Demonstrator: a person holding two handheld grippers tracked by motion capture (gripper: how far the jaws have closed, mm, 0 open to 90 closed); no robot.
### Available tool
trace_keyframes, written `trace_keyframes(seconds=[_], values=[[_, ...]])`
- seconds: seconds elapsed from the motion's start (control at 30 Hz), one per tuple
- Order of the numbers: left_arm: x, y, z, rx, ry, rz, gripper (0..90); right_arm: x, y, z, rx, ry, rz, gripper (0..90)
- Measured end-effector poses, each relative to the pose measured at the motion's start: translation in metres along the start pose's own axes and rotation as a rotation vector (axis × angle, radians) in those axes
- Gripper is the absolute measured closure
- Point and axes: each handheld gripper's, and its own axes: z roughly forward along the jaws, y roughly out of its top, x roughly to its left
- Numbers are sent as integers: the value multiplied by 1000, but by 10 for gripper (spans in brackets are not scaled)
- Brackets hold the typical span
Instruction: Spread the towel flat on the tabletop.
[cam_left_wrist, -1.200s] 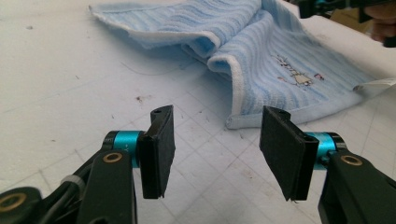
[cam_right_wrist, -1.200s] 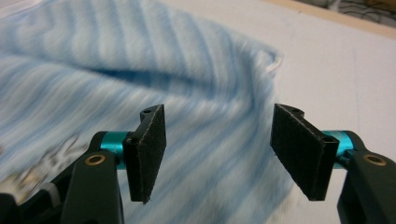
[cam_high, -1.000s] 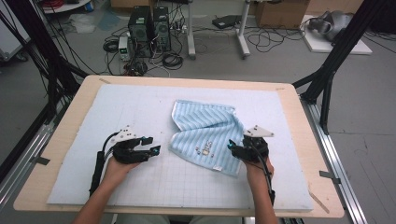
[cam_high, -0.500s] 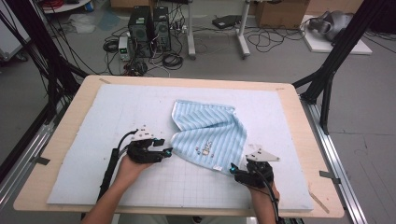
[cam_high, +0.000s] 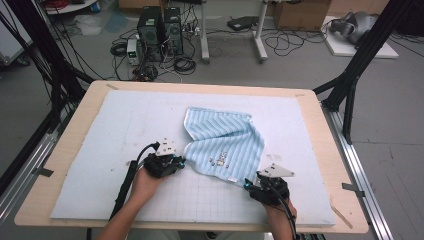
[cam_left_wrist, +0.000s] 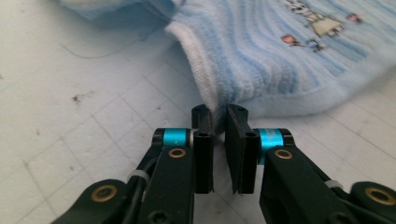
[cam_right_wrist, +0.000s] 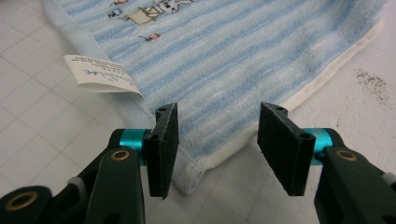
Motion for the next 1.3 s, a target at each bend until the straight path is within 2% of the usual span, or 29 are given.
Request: trace_keyframes(seconds=[0.07, 0.13, 0.2, 0.3, 0.37, 0.5, 0.6, 0.67, 0.7, 0.8, 0.83, 0.87, 0.9, 0.97, 1.03, 1.13, 1.23, 1.3], values=[[-3, -7, -5, -21, -22, -12, 847, 0, -1, 0, 4, 15, 19, 537], [-6, -10, -10, -18, -36, -13, 850, 0, -2, -1, -2, 36, 29, 599], [-9, -12, -12, -23, -36, 4, 853, 2, -3, -2, -1, 53, 32, 680], [-10, -13, -13, -22, -45, -2, 857, 5, -2, -3, 5, 62, 6, 763], [-10, -16, -17, -30, -74, -25, 858, 8, -2, -4, 4, 59, -15, 815], [-10, -24, -31, -61, -106, -61, 864, 13, -3, -8, 6, 61, -51, 835], [-12, -36, -46, -90, -101, -79, 896, 16, -6, -13, 11, 73, -66, 835], [-13, -42, -51, -90, -91, -74, 896, 18, -9, -19, 8, 86, -80, 836], [-13, -45, -53, -87, -88, -72, 896, 20, -10, -21, 9, 86, -91, 836], [-12, -45, -56, -122, -87, -84, 891, 21, -13, -27, 10, 79, -101, 835], [-11, -43, -55, -134, -85, -103, 828, 21, -14, -28, 11, 73, -103, 835], [-10, -41, -53, -136, -80, -120, 694, 20, -14, -30, 8, 69, -94, 831], [-8, -39, -51, -137, -81, -135, 601, 20, -15, -30, 6, 64, -89, 829], [-7, -33, -46, -144, -68, -134, 499, 18, -16, -30, -1, 61, -80, 813], [-6, -25, -39, -139, -67, -113, 432, 18, -16, -29, 2, 57, -75, 799], [-5, -16, -28, -122, -70, -108, 410, 19, -13, -27, -7, 50, -72, 785], [-7, -10, -16, -66, -72, -99, 438, 18, -12, -23, 5, 54, -73, 791], [-14, -13, -11, -15, -39, -52, 658, 19, -13, -21, 13, 58, -84, 815]])
